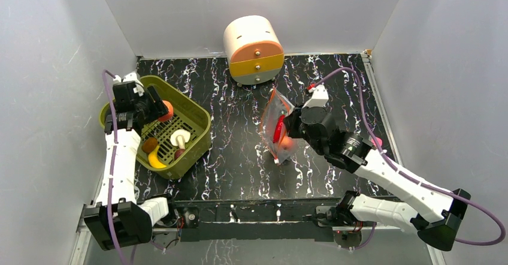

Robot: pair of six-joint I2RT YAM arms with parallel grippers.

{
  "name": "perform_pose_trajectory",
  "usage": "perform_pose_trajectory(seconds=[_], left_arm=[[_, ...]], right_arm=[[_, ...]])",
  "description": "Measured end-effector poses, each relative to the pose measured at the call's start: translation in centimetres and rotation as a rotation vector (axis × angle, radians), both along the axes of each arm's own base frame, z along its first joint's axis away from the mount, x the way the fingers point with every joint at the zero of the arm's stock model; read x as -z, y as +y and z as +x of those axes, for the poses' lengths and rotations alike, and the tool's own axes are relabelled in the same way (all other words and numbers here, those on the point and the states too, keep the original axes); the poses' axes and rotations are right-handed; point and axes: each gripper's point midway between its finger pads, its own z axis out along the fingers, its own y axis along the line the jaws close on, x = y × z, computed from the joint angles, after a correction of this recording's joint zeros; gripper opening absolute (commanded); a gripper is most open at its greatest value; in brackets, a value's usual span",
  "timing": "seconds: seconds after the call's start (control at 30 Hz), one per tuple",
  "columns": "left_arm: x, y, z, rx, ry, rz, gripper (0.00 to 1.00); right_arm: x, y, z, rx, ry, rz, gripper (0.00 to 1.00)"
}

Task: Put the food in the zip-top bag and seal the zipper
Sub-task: Pick up the fake fruit from the bin, then place the fake fruit in the zipper food storage bag.

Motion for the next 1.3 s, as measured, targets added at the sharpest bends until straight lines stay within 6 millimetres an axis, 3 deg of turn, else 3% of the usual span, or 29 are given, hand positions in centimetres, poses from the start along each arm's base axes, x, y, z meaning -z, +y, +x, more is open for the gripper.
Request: perform_pose_trajectory(seconds=[0.23, 0.47, 0.83, 1.07, 1.3], left_arm=[[-1.2, -4.0, -1.2, 0.184, -0.008, -0.006, 0.27], [-3.8, -7.5, -2.7, 0.329, -0.100, -0.078, 0.26], [-6.0, -10.3, -4.3, 0.446, -0.174, -0.163, 0.24], [-9.2, -13.0, -4.5, 0.560, -0.278, -0.266, 0.23], [-11.2, -15.9, -5.2, 0.691, -0.329, -0.370, 0.23]], right_arm=[[1.6, 0.5, 0.6, 0.019, 0.035, -0.031, 0.00], [1.3, 0.7, 1.1, 0.036, 0.022, -0.014, 0.00], [1.4, 1.1, 1.4, 0.035, 0.023, -0.011, 0.00], [1.5, 1.4, 1.2, 0.025, 0.036, 0.007, 0.00], [1.4, 1.9, 1.1, 0.011, 0.045, 0.032, 0.00]])
